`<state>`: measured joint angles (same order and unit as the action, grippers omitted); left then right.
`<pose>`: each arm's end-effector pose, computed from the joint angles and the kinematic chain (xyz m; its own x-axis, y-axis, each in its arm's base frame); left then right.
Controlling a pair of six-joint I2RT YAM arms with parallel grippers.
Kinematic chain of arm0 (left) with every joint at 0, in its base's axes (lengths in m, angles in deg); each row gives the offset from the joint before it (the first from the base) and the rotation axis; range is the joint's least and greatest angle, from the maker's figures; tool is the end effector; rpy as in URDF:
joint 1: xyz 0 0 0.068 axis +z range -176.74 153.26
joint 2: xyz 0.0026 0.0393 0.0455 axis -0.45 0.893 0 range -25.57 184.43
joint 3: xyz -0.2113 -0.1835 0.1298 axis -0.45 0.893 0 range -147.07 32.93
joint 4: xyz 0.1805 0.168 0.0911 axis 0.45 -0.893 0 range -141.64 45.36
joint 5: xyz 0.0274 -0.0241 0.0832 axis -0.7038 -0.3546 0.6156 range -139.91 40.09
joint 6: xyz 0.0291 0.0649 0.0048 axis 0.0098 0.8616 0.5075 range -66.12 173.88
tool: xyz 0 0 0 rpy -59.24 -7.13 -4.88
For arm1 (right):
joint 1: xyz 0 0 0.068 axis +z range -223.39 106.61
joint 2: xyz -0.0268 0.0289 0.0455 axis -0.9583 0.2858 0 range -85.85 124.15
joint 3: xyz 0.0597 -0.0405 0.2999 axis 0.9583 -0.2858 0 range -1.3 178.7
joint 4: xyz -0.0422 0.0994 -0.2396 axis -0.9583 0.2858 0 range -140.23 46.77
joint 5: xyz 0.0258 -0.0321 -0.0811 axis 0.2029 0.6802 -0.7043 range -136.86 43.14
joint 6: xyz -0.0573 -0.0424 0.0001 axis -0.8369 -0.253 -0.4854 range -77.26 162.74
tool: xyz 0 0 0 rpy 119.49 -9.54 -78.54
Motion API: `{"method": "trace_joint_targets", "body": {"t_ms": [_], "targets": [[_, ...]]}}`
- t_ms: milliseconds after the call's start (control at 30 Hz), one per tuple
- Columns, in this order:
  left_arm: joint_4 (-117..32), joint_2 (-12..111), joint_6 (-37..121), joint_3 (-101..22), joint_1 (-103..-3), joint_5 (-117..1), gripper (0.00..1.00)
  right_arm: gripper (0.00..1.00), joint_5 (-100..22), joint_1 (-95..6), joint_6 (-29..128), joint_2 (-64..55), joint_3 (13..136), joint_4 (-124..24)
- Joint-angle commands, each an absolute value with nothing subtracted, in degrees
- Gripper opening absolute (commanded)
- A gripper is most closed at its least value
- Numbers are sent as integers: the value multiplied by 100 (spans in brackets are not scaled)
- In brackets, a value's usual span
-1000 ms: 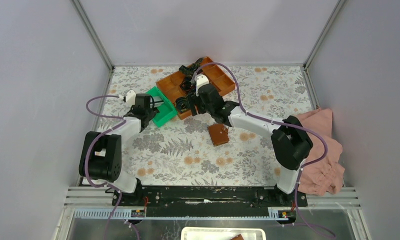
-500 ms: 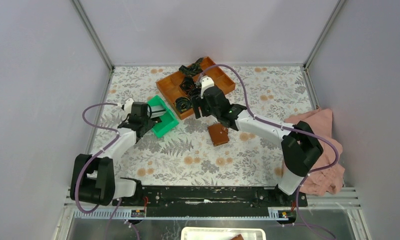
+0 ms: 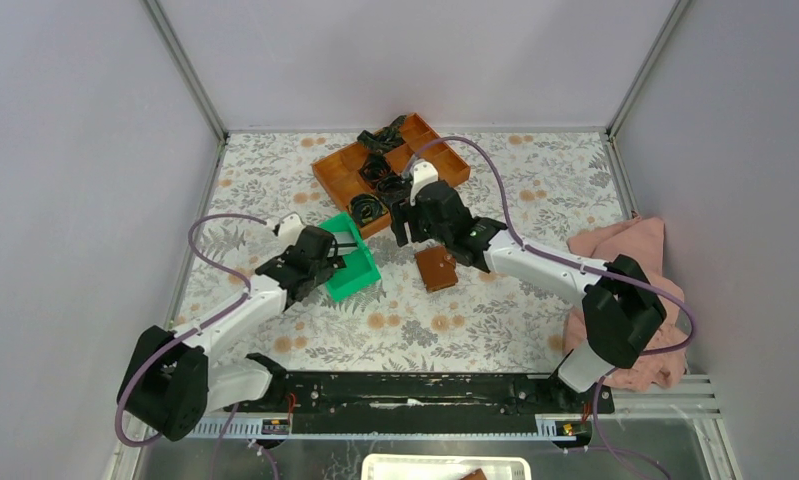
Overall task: Put the credit cards into the card holder
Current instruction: Move the storage box to the center of the board.
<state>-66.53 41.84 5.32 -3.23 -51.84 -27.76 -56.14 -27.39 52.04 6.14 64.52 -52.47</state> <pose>0.2116 -0.0746 0.2119 -0.6205 -0.4762 -0.6231 -0.4188 0.8730 -0.2501 0.2837 0.2803 0.3057 -0.3762 -0.1599 -0.9126 -0.5540 0.8284 0.0832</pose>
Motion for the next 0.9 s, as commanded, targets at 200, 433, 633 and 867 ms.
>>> {"method": "trace_joint_targets", "body": {"t_ms": [200,433,633,867], "targets": [[-6930,4421,-596,-79,-6034,-1945,4,76,-5450,-2479,5333,266,6108,-5515],[-7166,4548,-865,-343,-6315,-1616,27,76,-5497,-2357,5355,287,6083,-5529],[-7322,4329,-892,-520,-6330,-1494,42,76,-5498,-2313,5341,345,6131,-5489],[-7639,3766,-1017,-717,-6337,-1145,57,75,-5511,-2133,5244,547,6387,-5397]]}}
